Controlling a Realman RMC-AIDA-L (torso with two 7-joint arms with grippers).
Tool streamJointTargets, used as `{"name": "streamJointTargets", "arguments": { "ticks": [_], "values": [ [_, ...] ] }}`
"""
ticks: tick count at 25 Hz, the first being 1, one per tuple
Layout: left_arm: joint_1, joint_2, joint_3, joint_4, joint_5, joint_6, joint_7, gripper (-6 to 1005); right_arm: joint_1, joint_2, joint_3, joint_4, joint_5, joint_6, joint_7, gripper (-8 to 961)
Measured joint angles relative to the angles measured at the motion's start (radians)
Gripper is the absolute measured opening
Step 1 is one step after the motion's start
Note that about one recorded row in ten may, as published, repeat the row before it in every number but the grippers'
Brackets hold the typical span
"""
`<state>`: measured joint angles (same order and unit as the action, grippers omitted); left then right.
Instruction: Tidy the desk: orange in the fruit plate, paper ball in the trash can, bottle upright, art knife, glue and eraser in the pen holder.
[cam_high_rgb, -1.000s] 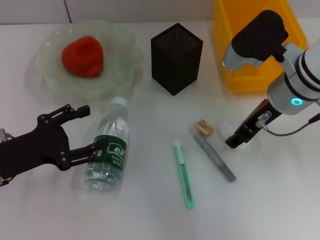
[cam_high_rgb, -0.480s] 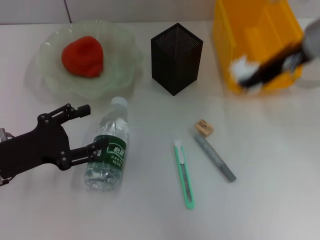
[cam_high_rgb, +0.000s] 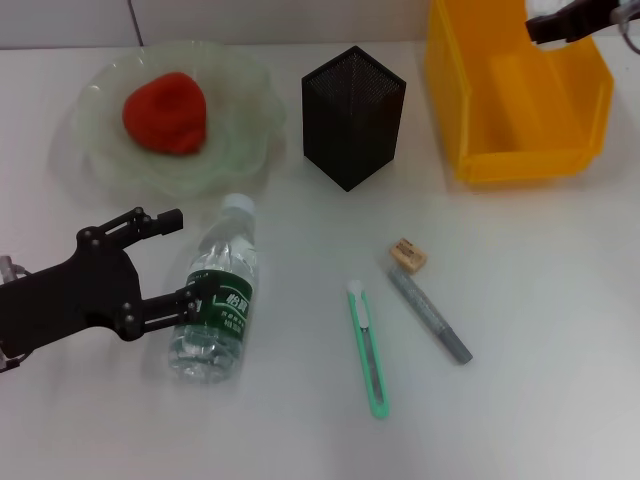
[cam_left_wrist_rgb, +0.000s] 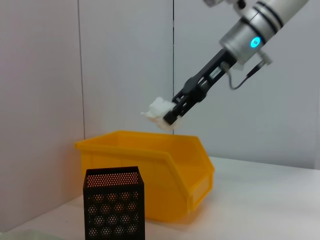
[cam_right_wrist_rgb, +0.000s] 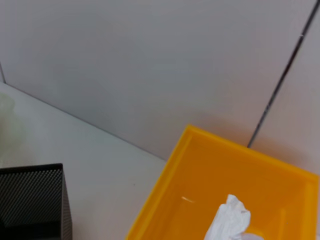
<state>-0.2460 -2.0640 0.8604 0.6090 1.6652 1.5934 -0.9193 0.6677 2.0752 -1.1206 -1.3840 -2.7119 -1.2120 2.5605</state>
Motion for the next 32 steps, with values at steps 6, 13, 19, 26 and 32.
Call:
{"name": "streamJointTargets", "arguments": {
  "ticks": [6,13,19,26,32],
  "values": [
    [-0.006,-0.001,0.0,0.0,-0.011,0.002,-0.011,845,0.037,0.002,-0.002,0.12,0.004,0.068,-0.02,710],
    [0.003,-0.001,-0.002,0.003,-0.069,0.039,-0.014,845,-0.083,0.006,-0.004,-0.015,0.189,0.079,-0.048,771],
    [0.014,-0.006,-0.004,0.101,-0.09,0.051,-0.238,845,-0.297,0.01,-0.053,-0.155,0.489,0.041,-0.268,843],
    [0.19,-0.01,0.32,0.633,-0.087,-0.277,-0.828,845,-0.627,0.012,-0.154,-0.041,0.971,0.005,-0.834,843],
    [0.274,-0.006,0.54,0.975,0.129,-0.463,-1.21,844,-0.689,0.01,-0.137,0.104,1.095,-0.052,-1.021,843]
  ]
}}
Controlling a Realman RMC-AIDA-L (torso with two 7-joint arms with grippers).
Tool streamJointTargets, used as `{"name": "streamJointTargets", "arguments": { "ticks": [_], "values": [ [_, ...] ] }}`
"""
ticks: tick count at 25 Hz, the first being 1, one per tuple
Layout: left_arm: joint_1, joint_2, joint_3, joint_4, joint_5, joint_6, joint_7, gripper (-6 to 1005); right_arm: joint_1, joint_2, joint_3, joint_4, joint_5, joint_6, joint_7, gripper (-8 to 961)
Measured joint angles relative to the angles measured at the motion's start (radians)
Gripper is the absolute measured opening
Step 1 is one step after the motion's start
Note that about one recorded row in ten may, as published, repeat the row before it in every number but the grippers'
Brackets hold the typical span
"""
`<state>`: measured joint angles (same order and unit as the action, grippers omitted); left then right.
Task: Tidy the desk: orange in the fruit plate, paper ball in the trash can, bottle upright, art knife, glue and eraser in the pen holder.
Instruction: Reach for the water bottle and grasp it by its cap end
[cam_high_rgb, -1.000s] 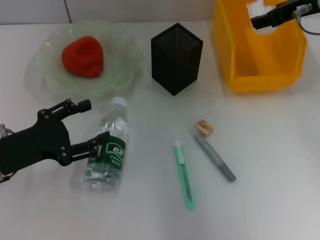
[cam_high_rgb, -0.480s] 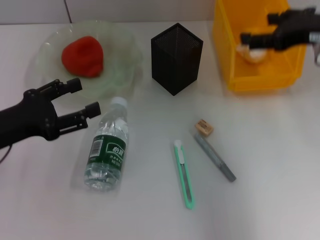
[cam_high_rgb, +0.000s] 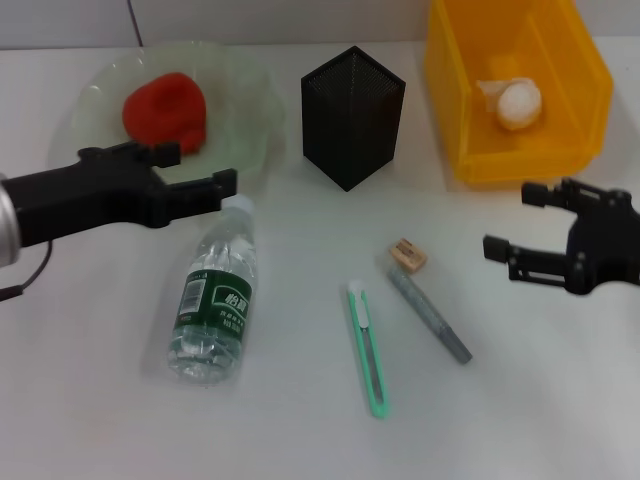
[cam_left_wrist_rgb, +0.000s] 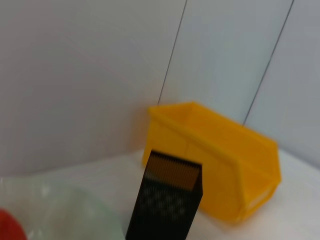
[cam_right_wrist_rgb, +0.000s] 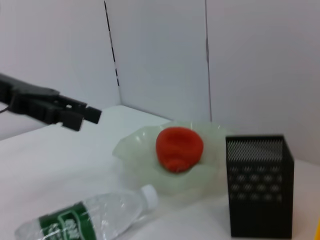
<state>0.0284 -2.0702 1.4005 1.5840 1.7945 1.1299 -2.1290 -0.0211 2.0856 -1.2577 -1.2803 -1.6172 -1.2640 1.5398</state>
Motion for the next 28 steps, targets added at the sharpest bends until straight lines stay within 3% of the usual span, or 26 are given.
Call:
{"name": "streamJointTargets", "arguments": {
  "ticks": [1,2,4,6,7,9,11,12,27,28],
  "values": [
    [0.0,0.0,0.0,0.0,0.0,0.0,0.0,844,-0.007,-0.001,0.009,0.044,0.02,-0.017,-0.045,843],
    [-0.014,-0.001,0.055,0.096,0.166,-0.022,-0.244,844,-0.007,-0.001,0.009,0.044,0.02,-0.017,-0.045,843],
    [-0.067,0.0,0.102,0.142,0.362,-0.029,-0.486,844,-0.012,0.0,0.021,0.081,0.03,-0.044,-0.097,843],
    [-0.067,0.0,0.102,0.142,0.362,-0.029,-0.486,844,-0.01,0.0,0.022,0.096,0.031,-0.047,-0.107,842],
    [-0.129,-0.001,0.155,0.14,0.522,-0.023,-0.644,844,-0.01,0.0,0.022,0.096,0.031,-0.047,-0.107,842],
    [-0.175,-0.006,0.195,0.113,0.622,-0.018,-0.726,844,-0.005,0.0,0.022,0.108,0.032,-0.048,-0.108,842],
    [-0.197,-0.008,0.208,0.092,0.647,-0.017,-0.743,844,-0.004,0.0,0.023,0.11,0.033,-0.048,-0.109,842],
    [-0.238,-0.009,0.212,0.024,0.647,-0.027,-0.746,844,-0.003,-0.001,0.023,0.111,0.034,-0.049,-0.109,842],
    [-0.329,-0.01,0.183,-0.16,0.633,-0.084,-0.75,845,0.01,-0.002,0.021,0.127,0.035,-0.05,-0.106,842],
    [-0.356,-0.01,0.172,-0.211,0.633,-0.097,-0.75,845,0.011,-0.002,0.021,0.13,0.035,-0.05,-0.106,842]
  ]
}}
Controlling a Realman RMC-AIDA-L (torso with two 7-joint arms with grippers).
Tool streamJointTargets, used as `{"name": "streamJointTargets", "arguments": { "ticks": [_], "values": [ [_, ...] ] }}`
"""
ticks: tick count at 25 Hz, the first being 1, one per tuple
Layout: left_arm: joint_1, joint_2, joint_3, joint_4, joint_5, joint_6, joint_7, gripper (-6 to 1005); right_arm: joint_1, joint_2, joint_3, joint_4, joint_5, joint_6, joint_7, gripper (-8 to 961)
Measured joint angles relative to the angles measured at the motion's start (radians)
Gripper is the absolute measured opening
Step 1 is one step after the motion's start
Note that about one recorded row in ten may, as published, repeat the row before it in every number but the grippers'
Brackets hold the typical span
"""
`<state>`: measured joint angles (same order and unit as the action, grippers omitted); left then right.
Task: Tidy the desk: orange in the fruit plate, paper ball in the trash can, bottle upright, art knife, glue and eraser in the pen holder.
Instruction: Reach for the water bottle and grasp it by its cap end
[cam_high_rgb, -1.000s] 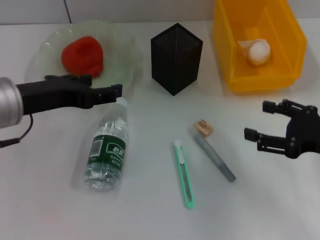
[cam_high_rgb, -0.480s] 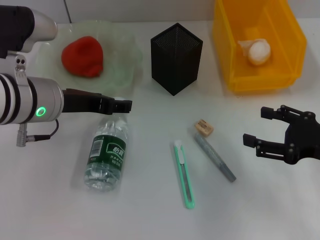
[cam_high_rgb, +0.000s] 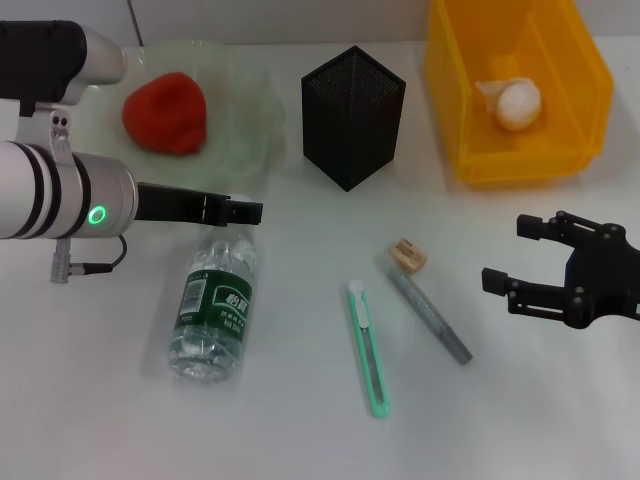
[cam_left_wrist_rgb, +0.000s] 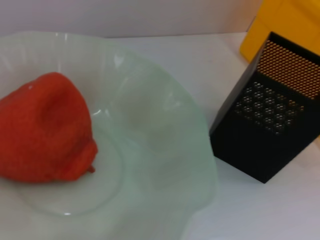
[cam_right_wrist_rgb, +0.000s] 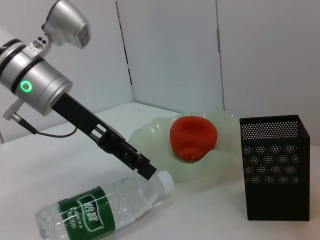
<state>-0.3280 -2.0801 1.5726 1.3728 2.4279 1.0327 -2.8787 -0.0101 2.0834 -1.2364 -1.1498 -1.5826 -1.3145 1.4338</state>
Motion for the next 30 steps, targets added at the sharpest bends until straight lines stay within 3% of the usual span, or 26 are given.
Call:
{"name": "streamJointTargets", "arguments": {
  "ticks": [11,25,30],
  "values": [
    [-0.059,0.002,-0.011,-0.134,-0.01,-0.058,0.0,844,0.007,0.0,0.002,0.028,-0.003,0.0,0.001,842],
    [-0.095,0.002,-0.025,-0.196,-0.036,-0.068,-0.001,841,0.016,0.0,0.002,0.036,-0.003,0.0,0.003,841],
    [-0.112,0.002,-0.033,-0.235,-0.036,-0.077,0.0,760,0.03,0.0,0.002,0.058,-0.002,0.0,0.004,841]
  ]
}}
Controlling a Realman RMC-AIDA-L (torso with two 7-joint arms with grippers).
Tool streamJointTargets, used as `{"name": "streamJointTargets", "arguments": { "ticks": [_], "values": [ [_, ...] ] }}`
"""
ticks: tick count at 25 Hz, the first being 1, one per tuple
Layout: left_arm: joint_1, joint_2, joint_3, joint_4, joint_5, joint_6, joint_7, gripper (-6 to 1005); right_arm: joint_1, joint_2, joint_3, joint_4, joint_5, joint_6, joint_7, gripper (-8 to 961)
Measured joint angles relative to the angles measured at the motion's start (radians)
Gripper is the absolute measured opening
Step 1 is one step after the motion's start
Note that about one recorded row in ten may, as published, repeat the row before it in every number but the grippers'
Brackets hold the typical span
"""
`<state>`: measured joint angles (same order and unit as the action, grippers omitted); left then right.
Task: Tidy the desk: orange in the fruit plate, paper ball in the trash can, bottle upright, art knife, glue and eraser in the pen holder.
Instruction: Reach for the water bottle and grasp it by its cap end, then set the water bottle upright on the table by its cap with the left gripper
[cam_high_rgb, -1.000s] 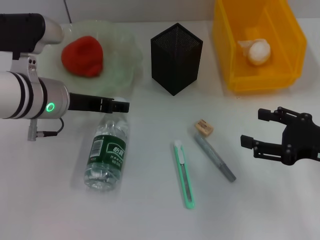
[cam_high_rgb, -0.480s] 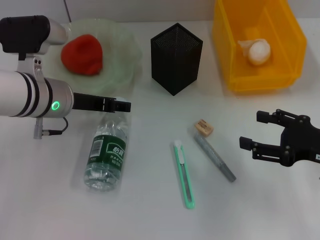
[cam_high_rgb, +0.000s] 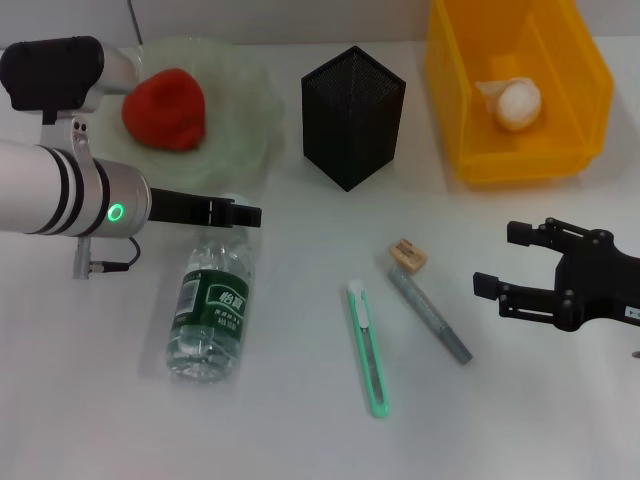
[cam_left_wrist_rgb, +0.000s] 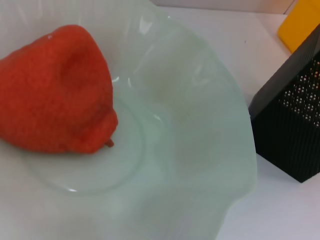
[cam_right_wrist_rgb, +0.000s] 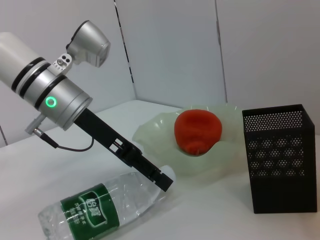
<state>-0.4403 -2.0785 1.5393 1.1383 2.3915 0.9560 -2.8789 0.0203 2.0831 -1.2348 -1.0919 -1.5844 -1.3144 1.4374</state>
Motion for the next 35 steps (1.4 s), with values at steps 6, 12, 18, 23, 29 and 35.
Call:
{"name": "streamJointTargets", "arguments": {
  "ticks": [6,12,18,23,29,35],
  "values": [
    [-0.003,0.0,0.007,-0.004,0.0,-0.009,0.009,724,0.007,0.0,0.0,0.016,-0.002,0.0,0.0,841],
    [-0.02,-0.001,0.004,-0.033,-0.003,-0.01,0.02,688,0.009,0.0,0.0,0.021,-0.002,0.0,0.0,841],
    [-0.022,0.001,0.0,-0.039,-0.033,-0.005,0.084,546,0.01,0.0,0.0,0.026,-0.002,0.0,0.0,841],
    [-0.009,0.004,0.004,-0.007,-0.048,0.034,0.14,467,0.01,0.0,0.0,0.027,-0.003,-0.005,0.001,841],
    [0.096,0.01,-0.034,0.161,-0.206,0.178,0.407,448,0.008,-0.001,0.0,0.027,-0.003,-0.01,0.011,840],
    [0.239,0.009,-0.118,0.253,-0.459,0.206,0.863,447,0.009,-0.003,0.0,0.027,-0.003,-0.012,0.016,840]
  ]
}}
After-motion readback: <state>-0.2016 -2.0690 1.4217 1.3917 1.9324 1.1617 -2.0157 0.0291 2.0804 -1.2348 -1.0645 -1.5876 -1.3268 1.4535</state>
